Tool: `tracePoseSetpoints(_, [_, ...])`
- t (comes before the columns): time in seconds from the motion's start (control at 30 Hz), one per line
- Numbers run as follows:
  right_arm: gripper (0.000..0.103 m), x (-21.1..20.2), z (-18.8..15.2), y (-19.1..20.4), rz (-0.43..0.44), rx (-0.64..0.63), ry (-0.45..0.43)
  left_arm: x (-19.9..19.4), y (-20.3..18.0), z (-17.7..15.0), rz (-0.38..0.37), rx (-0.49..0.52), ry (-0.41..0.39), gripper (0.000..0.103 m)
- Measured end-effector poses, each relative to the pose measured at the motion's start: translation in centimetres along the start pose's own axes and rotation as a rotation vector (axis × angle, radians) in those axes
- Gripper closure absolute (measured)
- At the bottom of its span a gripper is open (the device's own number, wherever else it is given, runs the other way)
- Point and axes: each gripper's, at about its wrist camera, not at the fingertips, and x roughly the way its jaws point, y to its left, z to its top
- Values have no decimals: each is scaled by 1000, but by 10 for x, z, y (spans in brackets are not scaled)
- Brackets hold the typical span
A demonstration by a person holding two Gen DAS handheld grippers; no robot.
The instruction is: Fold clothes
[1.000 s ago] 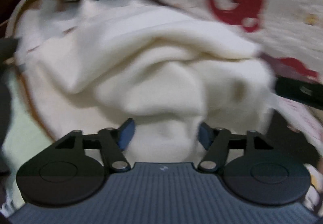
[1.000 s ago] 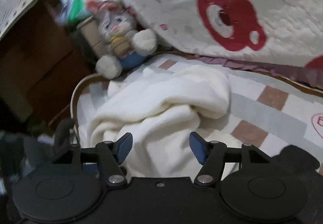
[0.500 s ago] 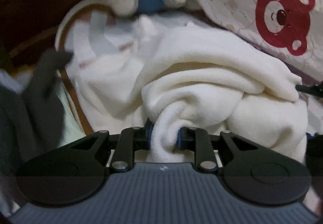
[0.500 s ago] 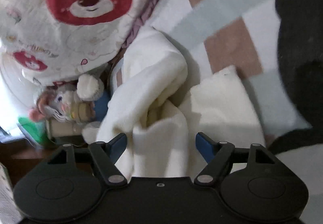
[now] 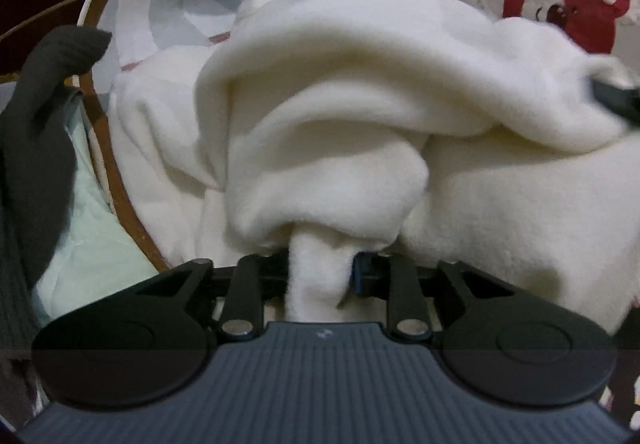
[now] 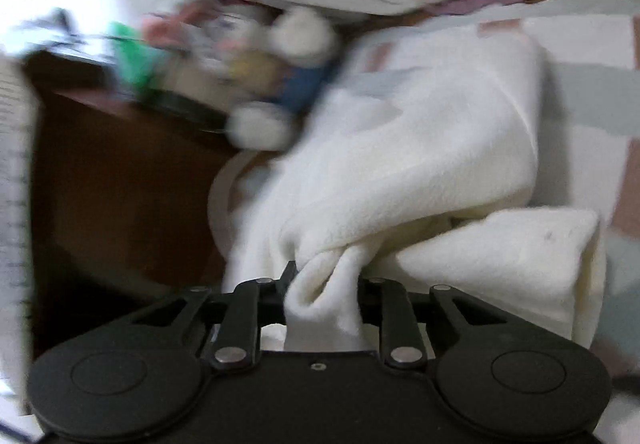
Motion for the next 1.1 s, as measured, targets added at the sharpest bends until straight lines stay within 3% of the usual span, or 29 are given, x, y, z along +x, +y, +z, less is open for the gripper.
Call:
tracePoseSetpoints(0.07, [80,-24,-15,13,56,-32,-49,-20,-7,3,1,51,-72,85])
tracePoseSetpoints(0.17, [80,-59,-34,35,91,-93,-110,-76,-28,3,-5,206,-283,85])
tracePoseSetpoints(0.33, [81,-118,-64,71,142,-195,-212,-98,-34,-4,-166,209,-312,85])
tracePoseSetpoints(0.53, [84,-185,-88,87,-25,-374,-306,-116,-62,-20,-348,255,-338,85])
tracePoseSetpoints(0.63, [84,-211,-83,89,-67,-396,-356,-130,-84,-29,-409,339,-370,85])
tracePoseSetpoints(0.8, [85,-266,-79,93,-112,-391,-482,-176,-122,-55,-452,519,-521,87])
tracePoseSetpoints(0.9, [86,-307,-87,101,-163,-427,-573,-192,-134,-57,-549,469,-499,87])
tracePoseSetpoints(0.97, [87,-336,-99,107,-252,-490,-645,-188,-146,-60,-588,479,-416,86])
tracePoseSetpoints(1.0, [87,-348,-108,111,-345,-545,-688,-184,-152,-61,-602,491,-362,83])
tracePoseSetpoints(1.03, [87,-354,-119,113,-554,-650,-731,-177,-160,-64,-604,507,-292,81])
tracePoseSetpoints(1.07, [81,-350,-130,108,-791,-744,-747,-164,-169,-71,-580,533,-194,72])
tracePoseSetpoints(1.1, [58,-346,-138,100,-1006,-809,-748,-149,-175,-79,-555,550,-98,67])
